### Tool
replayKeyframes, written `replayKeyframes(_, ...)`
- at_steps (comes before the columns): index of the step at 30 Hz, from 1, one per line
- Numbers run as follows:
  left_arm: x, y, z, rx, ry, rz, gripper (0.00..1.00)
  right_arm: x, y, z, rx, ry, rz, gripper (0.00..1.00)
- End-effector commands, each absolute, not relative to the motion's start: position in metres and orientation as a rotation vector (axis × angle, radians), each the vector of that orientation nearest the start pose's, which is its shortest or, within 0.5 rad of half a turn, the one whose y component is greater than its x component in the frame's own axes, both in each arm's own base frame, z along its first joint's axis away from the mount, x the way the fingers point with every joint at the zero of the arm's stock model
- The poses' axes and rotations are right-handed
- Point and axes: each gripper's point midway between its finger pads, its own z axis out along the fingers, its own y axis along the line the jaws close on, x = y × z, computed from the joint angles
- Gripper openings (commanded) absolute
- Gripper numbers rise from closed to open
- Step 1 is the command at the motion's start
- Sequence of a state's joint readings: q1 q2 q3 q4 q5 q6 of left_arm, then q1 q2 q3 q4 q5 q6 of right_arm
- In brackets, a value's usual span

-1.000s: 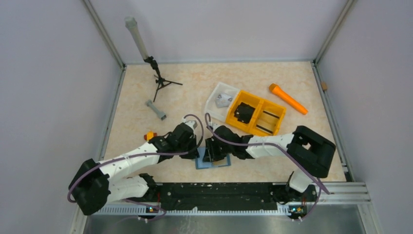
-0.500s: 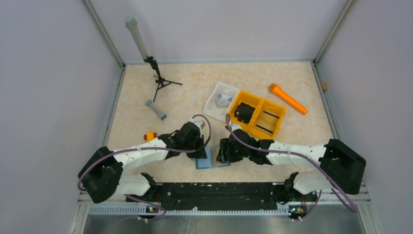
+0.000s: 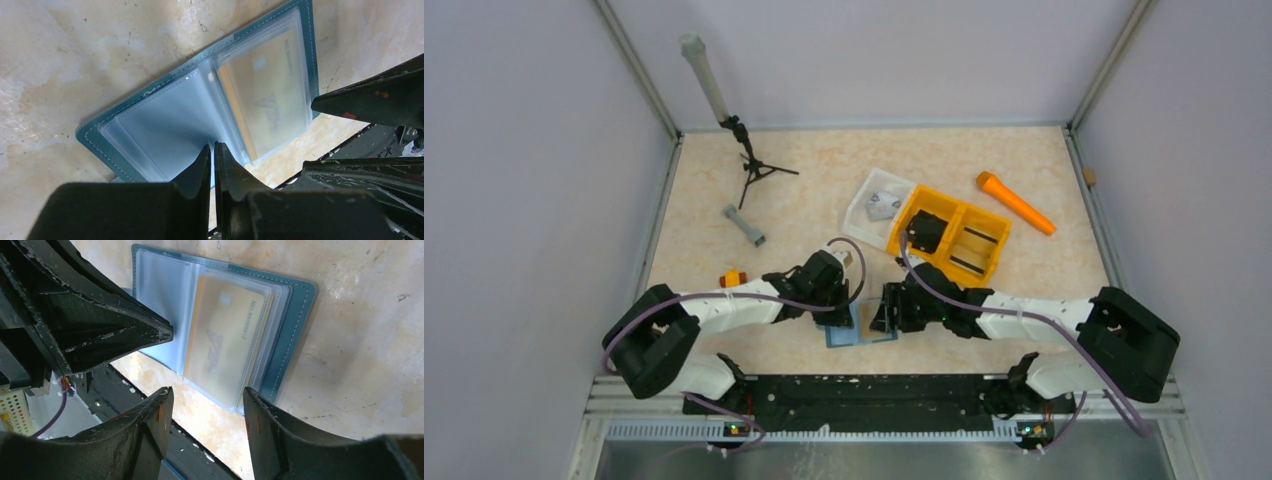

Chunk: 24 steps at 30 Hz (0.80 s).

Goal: Take the credit cards out of the card holder
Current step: Remove the credit card from the card holder.

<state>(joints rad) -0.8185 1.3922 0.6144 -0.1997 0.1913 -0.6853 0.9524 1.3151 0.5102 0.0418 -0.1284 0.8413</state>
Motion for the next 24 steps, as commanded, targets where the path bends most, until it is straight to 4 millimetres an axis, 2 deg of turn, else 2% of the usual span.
replayKeyframes(1,0.171,-0.265,0.031,0.281,2.679,-0.769,0.09,0.148,0.299,0.062,-0.206,2.5,1.015,0.55)
replayKeyframes(9,0.17,-0.268,0.031,0.301,2.686,-0.779,0.08,0.145,0.298,0.043,-0.206,2.553,0.985,0.54)
replayKeyframes(15,0.167,-0.27,0.027,0.312,2.704,-0.792,0.05,0.137,0.303,0.032,-0.209,2.58,1.043,0.53)
replayKeyframes(20,0.165,-0.272,0.021,0.32,2.715,-0.804,0.05,0.136,0.315,0.041,-0.203,2.543,1.151,0.52)
replayKeyframes(24,0.165,-0.27,0.017,0.319,2.726,-0.792,0.04,0.142,0.316,0.049,-0.209,2.523,1.124,0.51)
